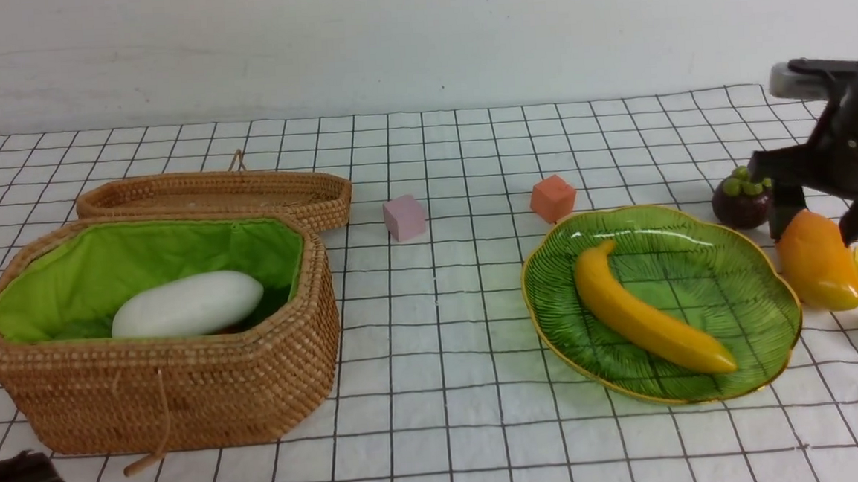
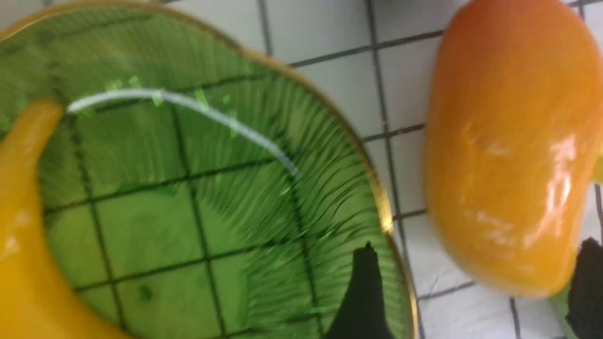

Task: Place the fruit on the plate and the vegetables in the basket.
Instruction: Use the right arm to grab a mango and put it into the right plate

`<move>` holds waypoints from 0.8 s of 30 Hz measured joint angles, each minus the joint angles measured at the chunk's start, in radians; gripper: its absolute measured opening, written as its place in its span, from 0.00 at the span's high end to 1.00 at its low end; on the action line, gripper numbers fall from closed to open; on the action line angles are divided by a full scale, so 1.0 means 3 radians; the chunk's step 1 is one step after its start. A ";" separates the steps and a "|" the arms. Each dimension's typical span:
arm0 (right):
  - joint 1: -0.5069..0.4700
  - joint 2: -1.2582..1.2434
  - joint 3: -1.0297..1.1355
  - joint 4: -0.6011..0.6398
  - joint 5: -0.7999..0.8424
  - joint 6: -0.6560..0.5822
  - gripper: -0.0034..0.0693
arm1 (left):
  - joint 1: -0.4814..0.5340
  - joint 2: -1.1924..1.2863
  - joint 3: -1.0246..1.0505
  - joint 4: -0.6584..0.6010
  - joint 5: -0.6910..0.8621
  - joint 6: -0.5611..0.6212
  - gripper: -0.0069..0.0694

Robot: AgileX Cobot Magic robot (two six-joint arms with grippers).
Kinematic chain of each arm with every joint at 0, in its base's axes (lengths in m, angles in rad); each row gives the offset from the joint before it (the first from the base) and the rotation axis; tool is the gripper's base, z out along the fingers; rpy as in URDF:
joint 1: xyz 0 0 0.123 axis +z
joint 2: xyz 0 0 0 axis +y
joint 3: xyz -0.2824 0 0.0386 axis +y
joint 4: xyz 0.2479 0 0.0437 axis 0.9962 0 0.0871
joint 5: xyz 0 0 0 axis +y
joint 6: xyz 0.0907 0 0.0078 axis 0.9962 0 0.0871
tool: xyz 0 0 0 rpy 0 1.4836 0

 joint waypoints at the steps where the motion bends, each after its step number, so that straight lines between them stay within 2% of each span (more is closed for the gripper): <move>1: -0.0056 0.0048 0.0000 0.0036 -0.0073 0.0000 0.19 | 0.0000 0.0047 0.0000 0.0007 0.0000 0.0000 0.93; 10: -0.0244 0.0289 0.0000 -0.0046 -0.0818 0.0000 0.10 | 0.0000 0.0193 0.0000 0.0018 -0.0018 0.0000 0.93; 17: -0.0248 0.0620 -0.0035 -0.0208 -0.0977 0.0002 0.10 | 0.0000 0.0193 0.0000 0.0018 -0.0018 0.0000 0.93; 21: -0.0248 0.0730 -0.0071 -0.0217 -0.1045 0.0002 0.13 | 0.0000 0.0193 0.0000 0.0018 -0.0018 0.0000 0.93; 24: -0.0248 0.0731 -0.0077 -0.0214 -0.1059 -0.0010 0.21 | 0.0000 0.0193 0.0000 0.0018 -0.0018 0.0000 0.92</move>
